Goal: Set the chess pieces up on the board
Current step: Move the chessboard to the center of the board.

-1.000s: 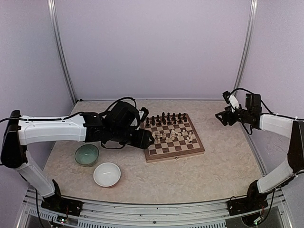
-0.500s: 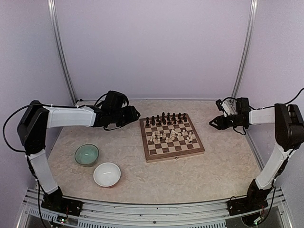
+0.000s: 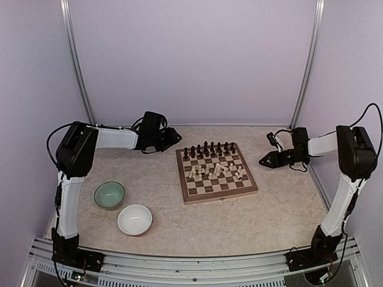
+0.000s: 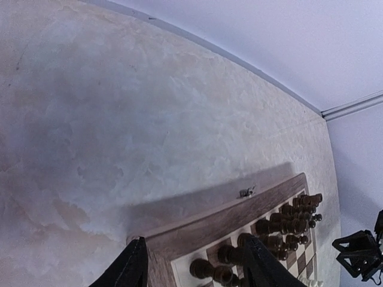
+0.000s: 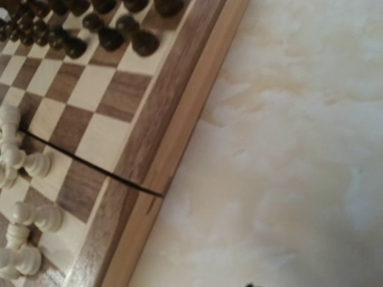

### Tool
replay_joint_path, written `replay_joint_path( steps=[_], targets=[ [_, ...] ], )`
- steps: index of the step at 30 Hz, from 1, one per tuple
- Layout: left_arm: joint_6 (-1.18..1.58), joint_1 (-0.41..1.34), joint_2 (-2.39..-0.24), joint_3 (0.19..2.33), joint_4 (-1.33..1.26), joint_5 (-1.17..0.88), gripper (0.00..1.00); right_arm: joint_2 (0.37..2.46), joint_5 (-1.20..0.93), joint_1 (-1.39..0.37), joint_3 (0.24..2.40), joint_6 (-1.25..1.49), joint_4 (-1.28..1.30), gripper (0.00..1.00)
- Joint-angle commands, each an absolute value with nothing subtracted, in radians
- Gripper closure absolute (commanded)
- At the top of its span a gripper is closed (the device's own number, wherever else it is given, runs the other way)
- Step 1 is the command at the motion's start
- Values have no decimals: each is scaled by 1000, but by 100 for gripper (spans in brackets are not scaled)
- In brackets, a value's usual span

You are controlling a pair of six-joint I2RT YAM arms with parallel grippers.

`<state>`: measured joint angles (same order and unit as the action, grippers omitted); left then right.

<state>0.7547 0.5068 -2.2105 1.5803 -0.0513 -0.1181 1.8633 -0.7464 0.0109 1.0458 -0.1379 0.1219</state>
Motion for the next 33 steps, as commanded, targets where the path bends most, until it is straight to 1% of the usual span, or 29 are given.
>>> replay_joint_path(
  steps=[1, 7, 12, 20, 24, 33],
  targets=[
    [734, 476, -2298, 1716, -23, -184, 46, 1896, -785, 2, 1082, -157, 174, 62],
    [784, 448, -2412, 1837, -16, -313, 46, 1923, -784, -49, 1099, -175, 204, 62],
    [791, 448, -2466, 1898, -3, -353, 45, 1948, -801, -74, 1129, -209, 246, 62],
    [788, 452, -2498, 1912, 27, -440, 47, 1978, -793, -104, 1152, -238, 282, 60],
    [776, 457, -2511, 1923, 45, -478, 49, 2003, -802, -117, 1167, -252, 307, 60],
    [742, 479, -2461, 1860, 52, -482, 53, 2004, -839, -144, 1165, -273, 345, 67]
  ],
)
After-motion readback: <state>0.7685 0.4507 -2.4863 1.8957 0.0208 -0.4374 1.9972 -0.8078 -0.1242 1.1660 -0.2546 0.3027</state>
